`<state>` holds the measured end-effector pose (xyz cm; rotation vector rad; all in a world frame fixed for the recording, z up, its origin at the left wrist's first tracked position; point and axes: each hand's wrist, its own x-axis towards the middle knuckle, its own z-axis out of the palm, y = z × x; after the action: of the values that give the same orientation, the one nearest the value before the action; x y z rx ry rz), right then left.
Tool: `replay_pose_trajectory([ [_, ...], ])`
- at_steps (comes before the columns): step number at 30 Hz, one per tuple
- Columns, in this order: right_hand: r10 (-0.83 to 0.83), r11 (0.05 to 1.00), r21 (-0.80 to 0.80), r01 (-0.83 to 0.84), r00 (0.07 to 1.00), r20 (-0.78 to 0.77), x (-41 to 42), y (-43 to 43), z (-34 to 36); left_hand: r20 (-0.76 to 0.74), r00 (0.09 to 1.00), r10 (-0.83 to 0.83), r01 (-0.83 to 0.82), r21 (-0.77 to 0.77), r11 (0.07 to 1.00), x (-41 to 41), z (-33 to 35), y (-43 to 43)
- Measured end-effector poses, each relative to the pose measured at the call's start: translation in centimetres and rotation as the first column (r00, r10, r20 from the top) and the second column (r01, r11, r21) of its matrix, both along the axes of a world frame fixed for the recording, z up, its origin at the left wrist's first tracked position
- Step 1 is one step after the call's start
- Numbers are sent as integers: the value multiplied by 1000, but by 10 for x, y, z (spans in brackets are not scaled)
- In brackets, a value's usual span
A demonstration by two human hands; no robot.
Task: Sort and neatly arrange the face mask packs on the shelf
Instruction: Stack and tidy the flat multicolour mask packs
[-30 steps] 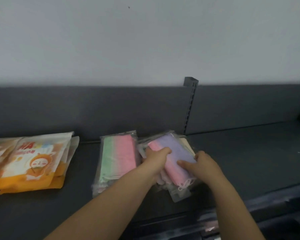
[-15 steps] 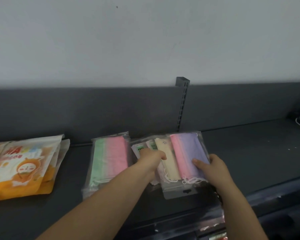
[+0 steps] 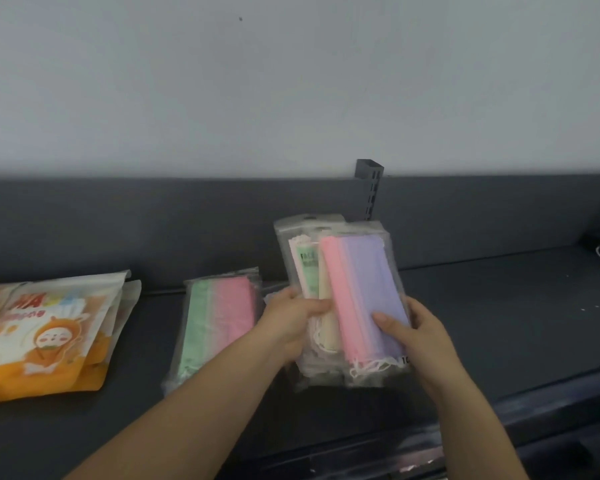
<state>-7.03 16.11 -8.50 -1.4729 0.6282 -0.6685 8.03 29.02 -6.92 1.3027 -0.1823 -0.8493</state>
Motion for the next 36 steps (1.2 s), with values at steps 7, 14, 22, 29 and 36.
replay_pose_trajectory([
  [7, 49, 997, 50, -56, 990, 133, 26, 15, 12, 66, 998, 9, -1, -114, 994, 25, 35, 42],
  [14, 54, 977, 189, -104, 966, 251, 51, 32, 15, 112, 990, 86, -73, -112, 991, 57, 47, 98],
  [22, -36, 952, 300, -61, 951, 308, 64, 38, 18, 182, 964, 194, -219, 134, 966, 82, 25, 149],
  [29, 132, 942, 273, -197, 962, 241, 94, 74, 19, 309, 947, 93, -182, 275, 944, 72, -4, 142],
  [36, 176, 979, 116, -167, 982, -72, 127, 103, -8, -23, 953, 303, -295, 171, 940, 72, -3, 135],
])
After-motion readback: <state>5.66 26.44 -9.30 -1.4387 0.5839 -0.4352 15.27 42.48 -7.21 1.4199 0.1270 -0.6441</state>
